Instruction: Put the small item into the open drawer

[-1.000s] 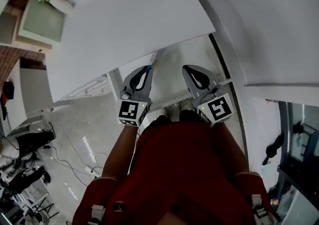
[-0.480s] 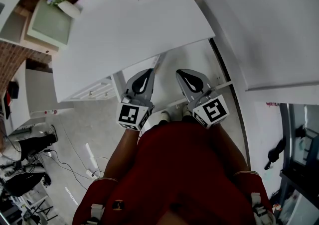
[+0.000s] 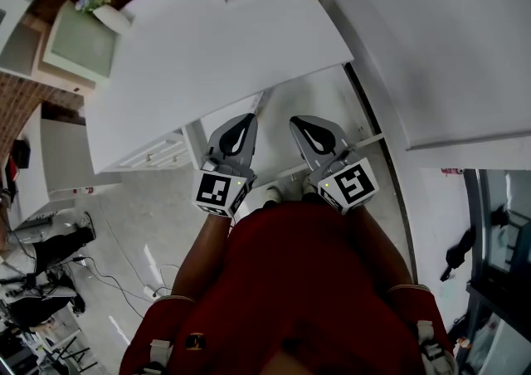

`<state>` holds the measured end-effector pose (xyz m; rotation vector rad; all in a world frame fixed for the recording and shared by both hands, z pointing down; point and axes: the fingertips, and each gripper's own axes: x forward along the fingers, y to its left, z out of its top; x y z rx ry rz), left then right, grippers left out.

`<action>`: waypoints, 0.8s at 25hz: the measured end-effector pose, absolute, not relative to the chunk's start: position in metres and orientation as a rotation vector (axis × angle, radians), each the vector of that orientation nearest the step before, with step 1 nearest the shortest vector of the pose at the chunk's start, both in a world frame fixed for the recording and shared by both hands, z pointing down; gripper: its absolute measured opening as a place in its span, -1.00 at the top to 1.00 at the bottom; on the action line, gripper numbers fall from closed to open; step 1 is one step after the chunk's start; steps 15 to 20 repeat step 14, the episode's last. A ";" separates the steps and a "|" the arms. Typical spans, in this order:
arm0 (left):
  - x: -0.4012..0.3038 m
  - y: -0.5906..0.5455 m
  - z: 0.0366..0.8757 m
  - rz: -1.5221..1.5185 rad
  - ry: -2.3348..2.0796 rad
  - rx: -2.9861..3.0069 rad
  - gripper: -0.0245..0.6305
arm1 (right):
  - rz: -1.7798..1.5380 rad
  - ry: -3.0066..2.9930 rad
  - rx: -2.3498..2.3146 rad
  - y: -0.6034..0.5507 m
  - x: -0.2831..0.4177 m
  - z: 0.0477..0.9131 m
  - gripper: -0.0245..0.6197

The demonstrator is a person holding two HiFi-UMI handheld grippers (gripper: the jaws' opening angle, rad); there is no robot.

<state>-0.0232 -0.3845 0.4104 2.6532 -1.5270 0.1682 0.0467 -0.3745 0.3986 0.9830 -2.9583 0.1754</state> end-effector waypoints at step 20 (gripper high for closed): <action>-0.032 -0.387 0.413 0.179 -1.538 2.648 0.92 | 0.177 -2.960 0.986 -0.379 0.042 0.401 0.89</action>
